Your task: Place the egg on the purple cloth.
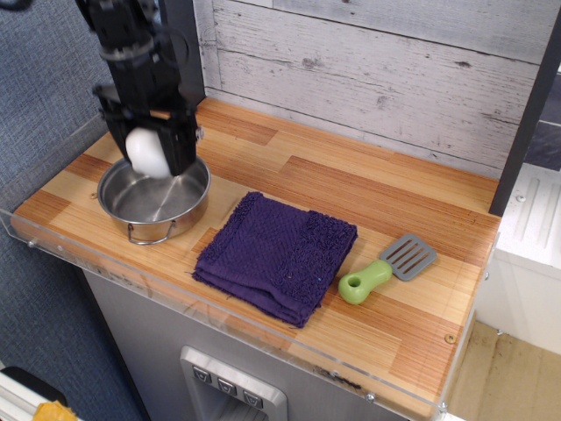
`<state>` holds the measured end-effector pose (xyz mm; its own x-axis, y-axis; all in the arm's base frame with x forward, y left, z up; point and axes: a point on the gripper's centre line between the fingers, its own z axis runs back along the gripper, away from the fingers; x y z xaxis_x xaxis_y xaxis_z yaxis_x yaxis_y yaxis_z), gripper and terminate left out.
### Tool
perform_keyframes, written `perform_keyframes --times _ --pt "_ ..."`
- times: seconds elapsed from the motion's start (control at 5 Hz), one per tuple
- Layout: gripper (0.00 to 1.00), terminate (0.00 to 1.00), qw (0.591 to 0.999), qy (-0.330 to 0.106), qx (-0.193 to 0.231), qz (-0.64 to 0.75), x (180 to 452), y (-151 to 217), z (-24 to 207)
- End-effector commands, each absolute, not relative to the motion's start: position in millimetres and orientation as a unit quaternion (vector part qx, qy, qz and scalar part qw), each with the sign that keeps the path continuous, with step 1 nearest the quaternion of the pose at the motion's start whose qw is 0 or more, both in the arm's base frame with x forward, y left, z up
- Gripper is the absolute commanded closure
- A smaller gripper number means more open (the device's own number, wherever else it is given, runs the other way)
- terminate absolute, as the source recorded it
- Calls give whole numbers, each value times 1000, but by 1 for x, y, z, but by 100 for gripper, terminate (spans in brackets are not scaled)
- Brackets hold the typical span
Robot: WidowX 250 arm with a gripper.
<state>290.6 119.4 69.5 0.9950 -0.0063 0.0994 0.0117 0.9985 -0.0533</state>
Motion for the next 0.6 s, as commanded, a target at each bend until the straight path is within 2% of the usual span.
perform_keyframes --times 0.0,0.2,0.4 --pt "100 0 993 -116 -21 -24 317 88 133" --pt "100 0 991 -122 -15 -46 347 46 133" --pt "100 0 991 -115 -17 -62 377 0 115"
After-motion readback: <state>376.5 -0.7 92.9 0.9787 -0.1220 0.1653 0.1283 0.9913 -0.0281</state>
